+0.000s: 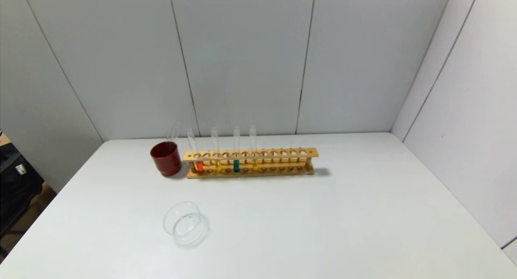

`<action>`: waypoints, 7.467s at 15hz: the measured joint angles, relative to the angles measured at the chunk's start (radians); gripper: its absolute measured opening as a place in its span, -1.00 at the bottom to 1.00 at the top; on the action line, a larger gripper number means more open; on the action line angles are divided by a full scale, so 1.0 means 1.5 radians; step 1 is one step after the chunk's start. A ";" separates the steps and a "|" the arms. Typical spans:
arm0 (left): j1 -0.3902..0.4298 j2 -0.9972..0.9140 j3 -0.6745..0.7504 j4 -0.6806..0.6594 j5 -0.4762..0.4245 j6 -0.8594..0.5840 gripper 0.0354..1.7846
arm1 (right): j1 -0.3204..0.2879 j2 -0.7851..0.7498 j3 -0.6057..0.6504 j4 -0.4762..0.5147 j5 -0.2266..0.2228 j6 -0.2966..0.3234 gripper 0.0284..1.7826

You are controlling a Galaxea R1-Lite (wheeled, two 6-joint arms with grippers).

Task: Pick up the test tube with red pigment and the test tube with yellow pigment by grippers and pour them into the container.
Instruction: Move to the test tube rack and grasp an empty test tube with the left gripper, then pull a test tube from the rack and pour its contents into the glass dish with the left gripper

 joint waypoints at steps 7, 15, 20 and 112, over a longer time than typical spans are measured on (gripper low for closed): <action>-0.002 0.002 -0.046 0.018 -0.020 0.029 0.96 | 0.000 0.000 0.000 0.000 0.000 0.000 0.96; -0.006 0.220 -0.367 0.150 -0.065 0.037 0.96 | 0.000 0.000 0.000 0.000 0.000 0.000 0.96; -0.013 0.503 -0.494 0.074 -0.157 0.037 0.96 | 0.000 0.000 0.000 0.000 0.000 0.000 0.96; 0.056 1.012 -0.530 -0.194 -0.351 0.867 -0.62 | 0.001 0.000 0.000 0.000 0.000 0.000 0.96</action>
